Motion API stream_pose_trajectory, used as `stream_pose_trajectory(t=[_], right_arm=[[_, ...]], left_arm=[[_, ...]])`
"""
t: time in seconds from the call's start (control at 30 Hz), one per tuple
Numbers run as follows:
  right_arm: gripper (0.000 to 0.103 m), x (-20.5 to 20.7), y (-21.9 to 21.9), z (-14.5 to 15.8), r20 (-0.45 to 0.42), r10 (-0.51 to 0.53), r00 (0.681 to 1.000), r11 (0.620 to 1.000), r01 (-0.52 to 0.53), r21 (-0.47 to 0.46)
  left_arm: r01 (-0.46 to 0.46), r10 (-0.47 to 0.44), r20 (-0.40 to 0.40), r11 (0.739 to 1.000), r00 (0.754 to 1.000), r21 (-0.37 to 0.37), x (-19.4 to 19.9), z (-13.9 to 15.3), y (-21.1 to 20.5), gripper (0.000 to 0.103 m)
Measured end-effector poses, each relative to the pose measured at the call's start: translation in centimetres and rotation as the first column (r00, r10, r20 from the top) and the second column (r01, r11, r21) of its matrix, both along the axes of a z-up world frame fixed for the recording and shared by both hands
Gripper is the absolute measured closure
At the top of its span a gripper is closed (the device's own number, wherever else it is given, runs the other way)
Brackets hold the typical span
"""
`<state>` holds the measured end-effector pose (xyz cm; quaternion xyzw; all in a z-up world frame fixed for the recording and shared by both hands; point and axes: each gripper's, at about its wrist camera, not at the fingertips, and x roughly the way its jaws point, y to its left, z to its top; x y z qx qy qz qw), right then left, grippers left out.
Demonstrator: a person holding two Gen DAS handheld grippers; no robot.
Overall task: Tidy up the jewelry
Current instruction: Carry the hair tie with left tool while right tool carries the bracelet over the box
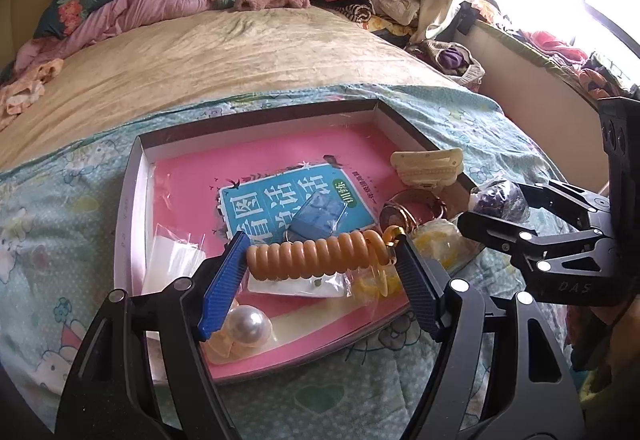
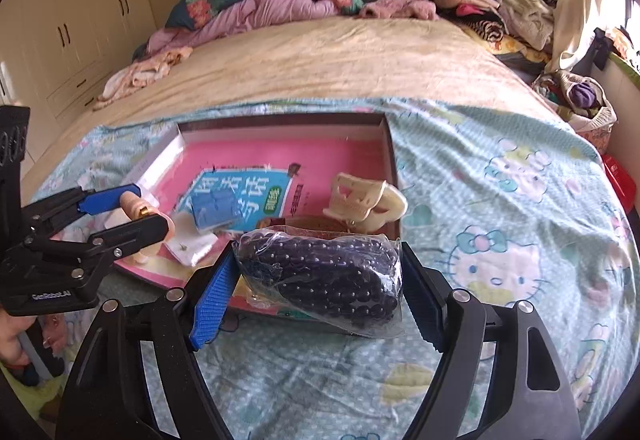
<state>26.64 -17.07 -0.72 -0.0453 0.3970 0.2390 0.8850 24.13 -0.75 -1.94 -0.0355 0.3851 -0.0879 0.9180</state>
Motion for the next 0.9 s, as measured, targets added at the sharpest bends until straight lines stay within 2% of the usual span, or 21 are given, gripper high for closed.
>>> stream_pose_trajectory(t=[0.13, 0.63, 0.73, 0.9], right_arm=[[0.027, 0.5, 0.5, -1.4, -0.029, 0.008, 1.0, 1.0, -0.008, 0.002], [0.026, 1.7, 0.5, -1.8, -0.025, 0.0, 1.0, 1.0, 0.0, 0.005], [0.023, 1.8, 0.5, -1.8, -0.035, 0.003, 0.999, 1.0, -0.002, 0.02], [0.013, 1.2, 0.1, -1.0, -0.013, 0.005, 1.0, 0.999, -0.005, 0.036]], left_arm=[[-0.004, 0.004, -0.016, 1.0, 1.0, 0.001, 0.1, -0.8, 0.1, 0.038], [-0.021, 0.021, -0.038, 1.0, 0.999, -0.002, 0.7, -1.8, 0.5, 0.038], [-0.022, 0.022, -0.044, 1.0, 0.999, -0.004, 0.8, -1.9, 0.5, 0.038], [-0.024, 0.023, -0.049, 1.0, 0.999, -0.006, 1.0, -2.1, 0.4, 0.038]])
